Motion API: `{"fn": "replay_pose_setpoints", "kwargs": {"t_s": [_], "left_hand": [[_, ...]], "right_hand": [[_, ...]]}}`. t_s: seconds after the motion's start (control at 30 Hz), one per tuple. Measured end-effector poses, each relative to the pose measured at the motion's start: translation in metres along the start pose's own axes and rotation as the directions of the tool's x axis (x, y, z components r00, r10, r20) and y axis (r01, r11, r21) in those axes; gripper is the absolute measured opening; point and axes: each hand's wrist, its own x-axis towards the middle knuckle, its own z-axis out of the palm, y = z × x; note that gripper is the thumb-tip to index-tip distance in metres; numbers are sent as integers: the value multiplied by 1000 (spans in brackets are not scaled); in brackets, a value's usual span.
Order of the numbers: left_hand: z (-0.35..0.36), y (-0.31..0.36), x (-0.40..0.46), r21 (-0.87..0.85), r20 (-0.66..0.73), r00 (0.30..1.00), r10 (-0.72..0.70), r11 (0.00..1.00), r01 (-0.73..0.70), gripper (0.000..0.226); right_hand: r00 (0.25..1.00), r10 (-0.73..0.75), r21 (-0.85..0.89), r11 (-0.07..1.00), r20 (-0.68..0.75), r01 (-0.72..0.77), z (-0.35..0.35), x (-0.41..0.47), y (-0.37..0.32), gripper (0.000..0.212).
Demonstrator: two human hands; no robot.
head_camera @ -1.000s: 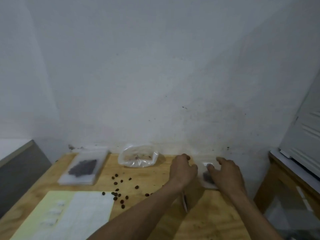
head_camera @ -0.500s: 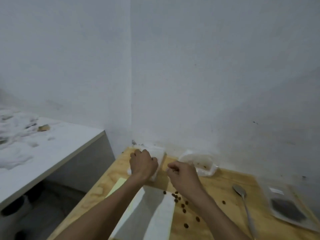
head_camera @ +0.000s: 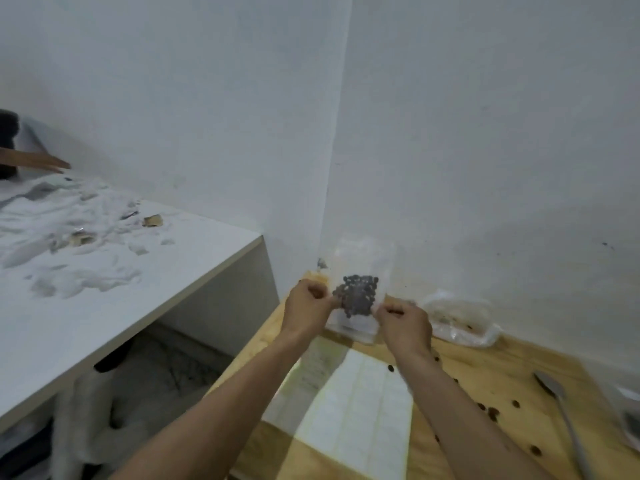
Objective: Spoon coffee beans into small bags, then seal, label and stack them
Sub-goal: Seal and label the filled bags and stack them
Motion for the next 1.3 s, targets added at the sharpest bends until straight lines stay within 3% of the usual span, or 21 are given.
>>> {"fn": "replay_pose_setpoints", "kwargs": {"t_s": [0.07,0.17,0.33,0.4,0.63,0.8,1.03,1.17,1.3], "left_hand": [[-12,5,1,-143,-3,1000,17,990,-17,29],[-30,12,-1,-229,10,997,76,971,-72,23],[-54,3,1,-281,-74,997,28,959,-48,19],[-60,-2,-3,-295,-70,997,18,955,-38,15],[-69,-4,-16,-277,-6,999,36,960,-36,26],[-75,-5,-21,-297,20,999,43,954,-36,35],[-76,-6,-23,-385,-20,1000,20,923,-27,31],[-76,-7,-26,-375,-28,999,20,926,-29,30],[-77,-9,-30,-346,-54,998,44,936,-60,16]], "right_hand": [[998,-42,73,997,41,39,0,-2,-6,10],[982,-105,66,993,159,96,3,-12,-11,12],[905,-196,-344,877,378,334,12,-37,-2,16],[889,-189,-436,817,417,378,18,-46,6,33],[947,-128,-536,798,296,276,43,-63,9,38],[938,-56,-595,759,343,263,46,-67,-1,36],[947,-70,-662,699,312,270,48,-73,-4,43],[963,-62,-674,703,262,228,47,-76,-9,32],[948,-12,-664,711,318,231,46,-78,-14,31]]}}
